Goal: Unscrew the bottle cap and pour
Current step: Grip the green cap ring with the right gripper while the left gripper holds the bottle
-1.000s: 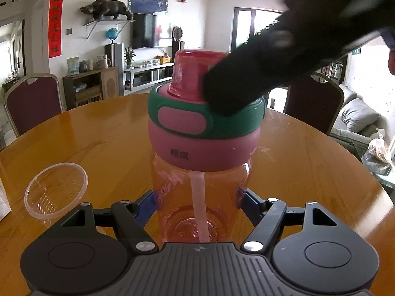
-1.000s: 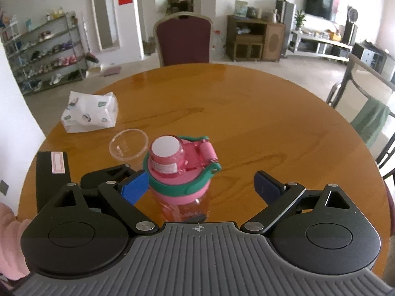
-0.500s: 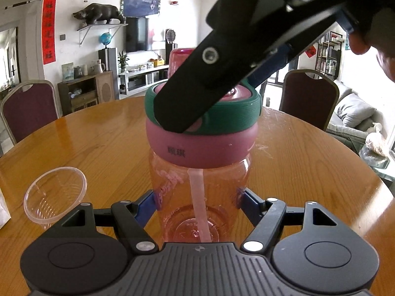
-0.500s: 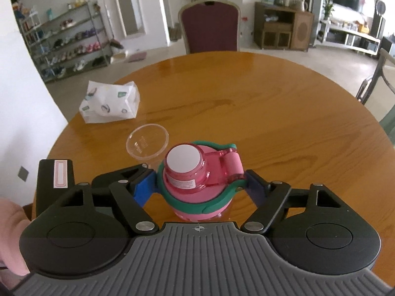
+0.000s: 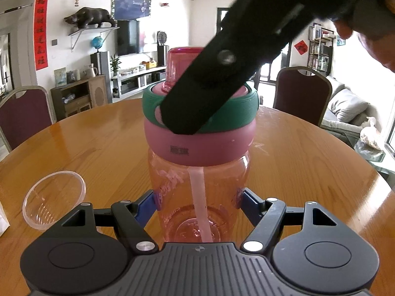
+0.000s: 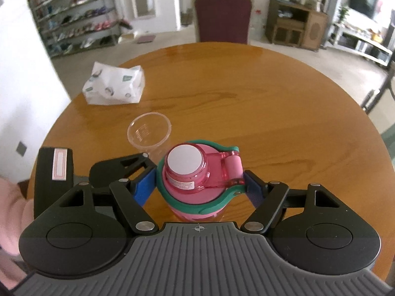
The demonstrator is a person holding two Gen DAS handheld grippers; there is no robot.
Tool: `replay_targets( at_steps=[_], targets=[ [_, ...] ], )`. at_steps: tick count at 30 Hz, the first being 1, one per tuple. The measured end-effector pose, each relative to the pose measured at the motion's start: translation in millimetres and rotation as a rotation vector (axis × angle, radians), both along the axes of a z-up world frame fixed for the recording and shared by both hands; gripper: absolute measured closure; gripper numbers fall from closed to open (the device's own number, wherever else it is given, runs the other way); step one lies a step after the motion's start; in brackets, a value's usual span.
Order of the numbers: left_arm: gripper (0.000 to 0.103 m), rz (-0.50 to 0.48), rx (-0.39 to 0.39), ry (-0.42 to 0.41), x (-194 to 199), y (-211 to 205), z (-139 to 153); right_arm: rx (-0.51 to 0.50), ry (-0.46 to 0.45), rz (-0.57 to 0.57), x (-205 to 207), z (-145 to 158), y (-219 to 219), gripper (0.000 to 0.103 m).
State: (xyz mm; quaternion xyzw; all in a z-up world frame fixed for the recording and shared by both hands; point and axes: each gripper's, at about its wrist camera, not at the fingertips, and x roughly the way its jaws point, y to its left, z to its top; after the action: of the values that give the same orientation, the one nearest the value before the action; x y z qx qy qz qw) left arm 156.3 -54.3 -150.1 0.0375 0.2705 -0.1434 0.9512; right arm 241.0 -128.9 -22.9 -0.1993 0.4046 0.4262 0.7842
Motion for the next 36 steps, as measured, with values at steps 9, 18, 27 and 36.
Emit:
replay_targets(
  at_steps=[9,18,27,36],
  targets=[
    [0.032,-0.051,0.001,-0.005,1,4,-3,-0.038,-0.001,0.303,17,3,0,0.027],
    [0.032,-0.063,-0.002,0.003,1,5,-4,-0.032,-0.050,0.407,10,5,1,0.026],
    [0.032,-0.071,0.000,0.002,-3,4,-6,0.006,-0.147,0.319,-22,4,2,0.018],
    [0.032,-0.073,0.010,0.001,8,6,-3,0.020,-0.205,0.238,-44,5,6,0.011]
  ],
)
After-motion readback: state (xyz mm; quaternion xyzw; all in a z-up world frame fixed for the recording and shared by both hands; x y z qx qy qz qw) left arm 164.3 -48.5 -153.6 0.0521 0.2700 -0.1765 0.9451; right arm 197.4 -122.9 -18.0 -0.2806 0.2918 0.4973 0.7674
